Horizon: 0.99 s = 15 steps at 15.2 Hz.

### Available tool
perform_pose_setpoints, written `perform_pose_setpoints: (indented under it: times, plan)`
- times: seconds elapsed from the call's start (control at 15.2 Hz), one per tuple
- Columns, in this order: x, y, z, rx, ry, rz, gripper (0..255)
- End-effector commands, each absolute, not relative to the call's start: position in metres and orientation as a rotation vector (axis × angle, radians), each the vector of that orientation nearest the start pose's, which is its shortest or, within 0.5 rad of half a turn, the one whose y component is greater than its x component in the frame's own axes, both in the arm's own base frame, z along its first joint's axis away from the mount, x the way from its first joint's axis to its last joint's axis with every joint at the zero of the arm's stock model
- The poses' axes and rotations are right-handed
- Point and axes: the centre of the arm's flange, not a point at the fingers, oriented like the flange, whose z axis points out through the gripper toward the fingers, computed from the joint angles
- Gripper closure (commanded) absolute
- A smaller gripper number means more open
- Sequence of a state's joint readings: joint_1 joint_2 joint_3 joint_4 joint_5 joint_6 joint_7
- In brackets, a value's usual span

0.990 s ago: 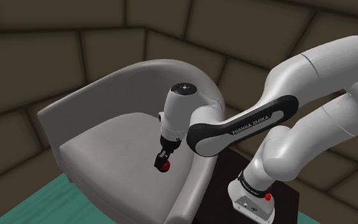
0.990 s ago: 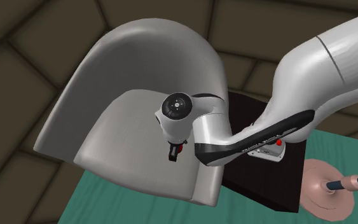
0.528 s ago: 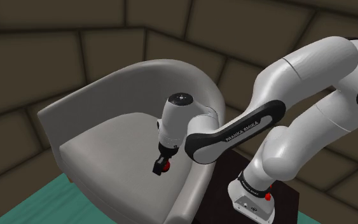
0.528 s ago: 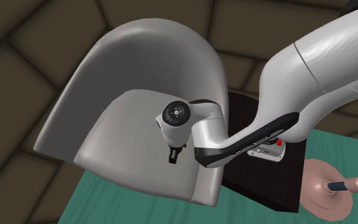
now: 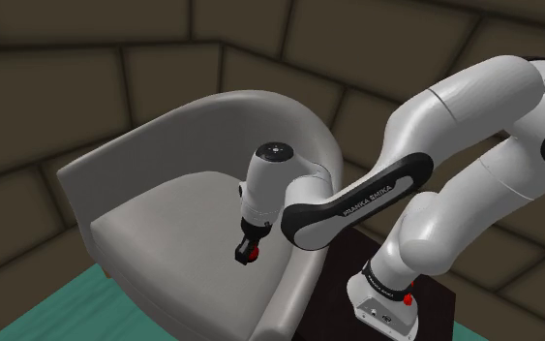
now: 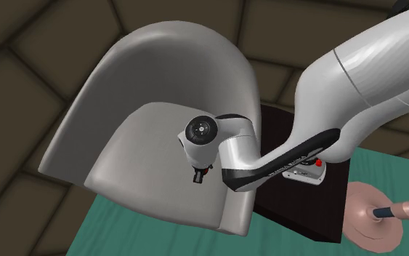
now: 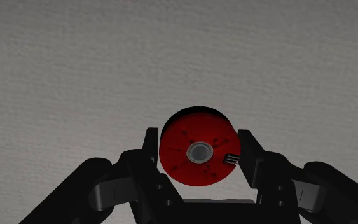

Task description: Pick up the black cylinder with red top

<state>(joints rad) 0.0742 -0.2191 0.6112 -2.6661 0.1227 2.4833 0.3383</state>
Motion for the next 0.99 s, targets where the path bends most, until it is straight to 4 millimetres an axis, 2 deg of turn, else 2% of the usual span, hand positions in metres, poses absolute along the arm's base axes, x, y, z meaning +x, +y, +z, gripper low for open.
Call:
perform_pose_setpoints:
  times: [0.0,0.07,0.92]
  plan:
    - [0.325,0.253,0.298,-3.160,-0.379,-0.044,255]
    - [0.324,0.253,0.298,-3.160,-0.379,-0.044,255]
    - [0.324,0.253,0.367,-3.160,-0.379,-0.044,255]
